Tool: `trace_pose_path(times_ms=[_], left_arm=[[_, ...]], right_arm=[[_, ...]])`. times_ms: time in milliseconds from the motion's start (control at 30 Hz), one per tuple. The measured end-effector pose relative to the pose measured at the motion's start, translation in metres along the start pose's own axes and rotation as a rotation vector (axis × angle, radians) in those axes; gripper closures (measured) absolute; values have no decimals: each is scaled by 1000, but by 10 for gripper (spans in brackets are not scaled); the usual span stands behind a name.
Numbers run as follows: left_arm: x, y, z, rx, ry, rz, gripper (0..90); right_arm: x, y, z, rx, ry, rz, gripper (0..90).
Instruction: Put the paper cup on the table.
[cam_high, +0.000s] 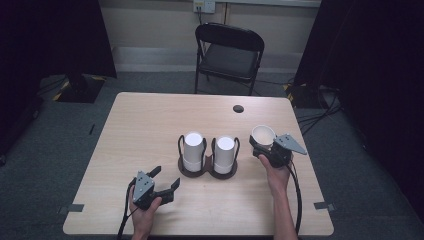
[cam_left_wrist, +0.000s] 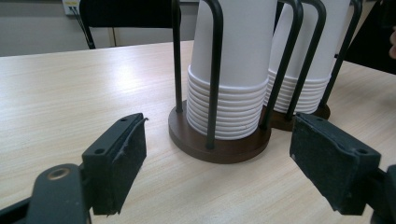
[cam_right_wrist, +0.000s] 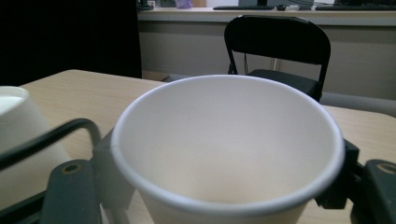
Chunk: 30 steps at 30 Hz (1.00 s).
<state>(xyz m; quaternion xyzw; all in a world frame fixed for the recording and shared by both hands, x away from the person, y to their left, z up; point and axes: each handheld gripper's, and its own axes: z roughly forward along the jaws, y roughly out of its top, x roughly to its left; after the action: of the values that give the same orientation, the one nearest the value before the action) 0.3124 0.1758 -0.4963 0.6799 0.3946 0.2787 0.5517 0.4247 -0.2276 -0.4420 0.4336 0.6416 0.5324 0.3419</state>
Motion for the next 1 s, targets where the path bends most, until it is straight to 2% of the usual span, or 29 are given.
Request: trace_pose_path(times_ms=[133,233,300,367,567,767,1000], left_arm=[[1,0,0,1,-3,-6,185],[0,0,1,4,-2,-1,185],[0,0,1,5,-4,1,181],[0,0,0,1,-1,-5,170],[1,-1,-1,-10,3,-23,170],[1,0,-1,-10,-3,-19,171],[1,-1,-1,-11,3,-17,172]], right_arm=[[-8,-9,11,31,-21,11,244],[-14,-15,18,44,-39,43,244],[-16,-18,21,46,-34,63,244],[-17,-21,25,51,-49,55,243],[-18,-30,34,80,-49,56,241],[-18,-35,38,92,-48,63,240],[-18,-39,37,114,-50,43,236]])
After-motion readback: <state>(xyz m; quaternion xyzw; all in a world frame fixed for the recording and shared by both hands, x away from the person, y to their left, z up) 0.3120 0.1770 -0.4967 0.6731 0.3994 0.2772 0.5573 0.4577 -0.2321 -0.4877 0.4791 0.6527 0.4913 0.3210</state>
